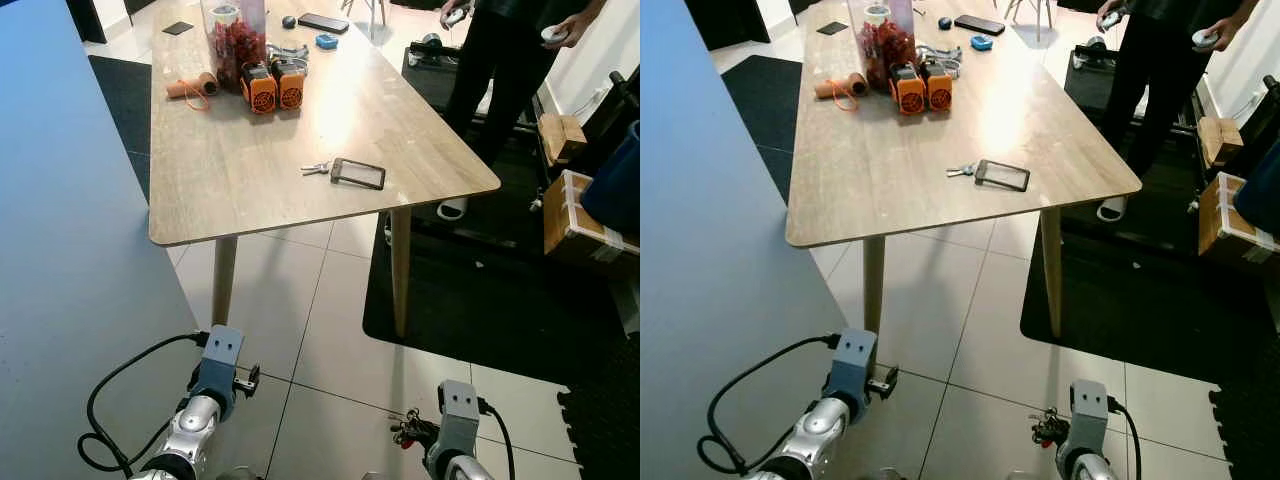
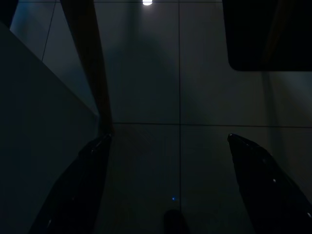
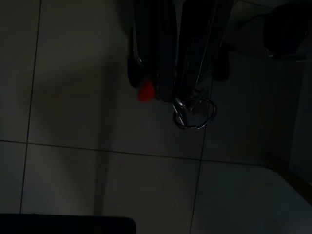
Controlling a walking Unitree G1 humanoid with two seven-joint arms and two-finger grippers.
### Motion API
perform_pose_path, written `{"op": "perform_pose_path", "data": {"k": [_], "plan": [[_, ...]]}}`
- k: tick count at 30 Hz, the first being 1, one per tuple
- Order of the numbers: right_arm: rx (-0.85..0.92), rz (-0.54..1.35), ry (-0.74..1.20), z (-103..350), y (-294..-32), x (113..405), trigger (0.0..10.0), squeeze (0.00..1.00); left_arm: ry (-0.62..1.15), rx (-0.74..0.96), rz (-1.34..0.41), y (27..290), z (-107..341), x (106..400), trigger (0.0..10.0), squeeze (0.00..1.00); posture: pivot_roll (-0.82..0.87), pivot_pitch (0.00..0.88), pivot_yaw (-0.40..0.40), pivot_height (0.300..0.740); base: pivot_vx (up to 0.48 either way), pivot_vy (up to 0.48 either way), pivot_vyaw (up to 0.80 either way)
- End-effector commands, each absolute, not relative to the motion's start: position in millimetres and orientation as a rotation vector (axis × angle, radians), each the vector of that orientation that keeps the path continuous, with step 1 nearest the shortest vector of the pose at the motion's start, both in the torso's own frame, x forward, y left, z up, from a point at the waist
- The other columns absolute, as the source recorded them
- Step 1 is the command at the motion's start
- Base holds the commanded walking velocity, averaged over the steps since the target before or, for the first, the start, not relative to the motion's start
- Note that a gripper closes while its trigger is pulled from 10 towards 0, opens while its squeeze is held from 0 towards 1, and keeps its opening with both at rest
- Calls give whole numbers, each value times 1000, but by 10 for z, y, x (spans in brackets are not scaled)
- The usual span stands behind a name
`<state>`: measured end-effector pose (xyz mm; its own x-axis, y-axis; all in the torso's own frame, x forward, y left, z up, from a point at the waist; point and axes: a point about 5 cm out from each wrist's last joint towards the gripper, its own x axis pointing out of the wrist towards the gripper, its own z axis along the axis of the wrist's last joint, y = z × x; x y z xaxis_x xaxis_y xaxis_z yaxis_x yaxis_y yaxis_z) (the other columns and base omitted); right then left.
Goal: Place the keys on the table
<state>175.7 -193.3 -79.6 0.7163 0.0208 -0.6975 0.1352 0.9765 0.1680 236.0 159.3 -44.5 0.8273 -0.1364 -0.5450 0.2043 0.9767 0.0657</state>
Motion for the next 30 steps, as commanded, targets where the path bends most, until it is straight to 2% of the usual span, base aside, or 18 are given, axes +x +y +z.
{"op": "perform_pose_path", "data": {"k": [1,23,30], "plan": [[210,-65,773,-805,-1935,1733,10000,0,575,107,-176,1597,-460,2338,10000,0,34,73,-16,740,341,0,0],[212,-64,772,-806,-1930,1730,10000,0,577,103,-170,1609,-466,2328,10000,0,36,75,-19,740,335,0,0],[210,-64,773,-805,-1939,1732,10000,0,566,100,-153,1617,-462,2325,10000,0,36,74,-20,740,119,0,0]]}}
